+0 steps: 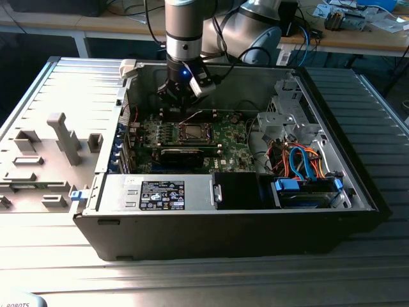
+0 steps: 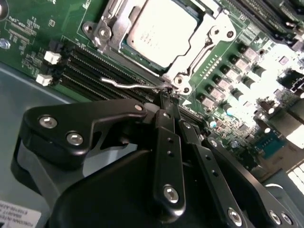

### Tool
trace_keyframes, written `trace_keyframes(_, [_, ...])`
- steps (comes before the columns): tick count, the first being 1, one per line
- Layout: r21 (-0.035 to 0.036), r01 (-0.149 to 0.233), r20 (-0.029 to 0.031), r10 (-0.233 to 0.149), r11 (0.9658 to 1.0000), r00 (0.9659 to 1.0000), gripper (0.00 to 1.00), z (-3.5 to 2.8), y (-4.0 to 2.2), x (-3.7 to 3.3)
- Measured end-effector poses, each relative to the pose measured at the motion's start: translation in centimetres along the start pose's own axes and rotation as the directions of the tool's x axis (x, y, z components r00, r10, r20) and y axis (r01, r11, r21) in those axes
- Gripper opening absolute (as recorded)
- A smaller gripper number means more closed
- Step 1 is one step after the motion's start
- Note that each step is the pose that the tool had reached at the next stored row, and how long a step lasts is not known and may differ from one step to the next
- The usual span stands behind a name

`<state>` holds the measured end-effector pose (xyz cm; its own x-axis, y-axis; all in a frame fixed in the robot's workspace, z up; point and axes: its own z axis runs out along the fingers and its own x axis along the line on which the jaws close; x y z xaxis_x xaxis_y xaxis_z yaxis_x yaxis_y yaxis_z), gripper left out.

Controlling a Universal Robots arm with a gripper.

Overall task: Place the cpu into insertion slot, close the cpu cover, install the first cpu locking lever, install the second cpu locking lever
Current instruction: 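Install the first cpu locking lever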

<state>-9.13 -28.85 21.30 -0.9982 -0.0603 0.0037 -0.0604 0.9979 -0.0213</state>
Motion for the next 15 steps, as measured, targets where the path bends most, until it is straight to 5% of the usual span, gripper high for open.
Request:
trace_keyframes(10, [0.0003, 0.0, -0.0007, 0.0, 1.0, 1.0, 0.11, 0.83, -0.08, -1.63])
trace_keyframes(15, [0.0006, 0.0, -0.002, 0.0, 1.0, 1.0, 0.11, 1.13, -0.18, -3.17])
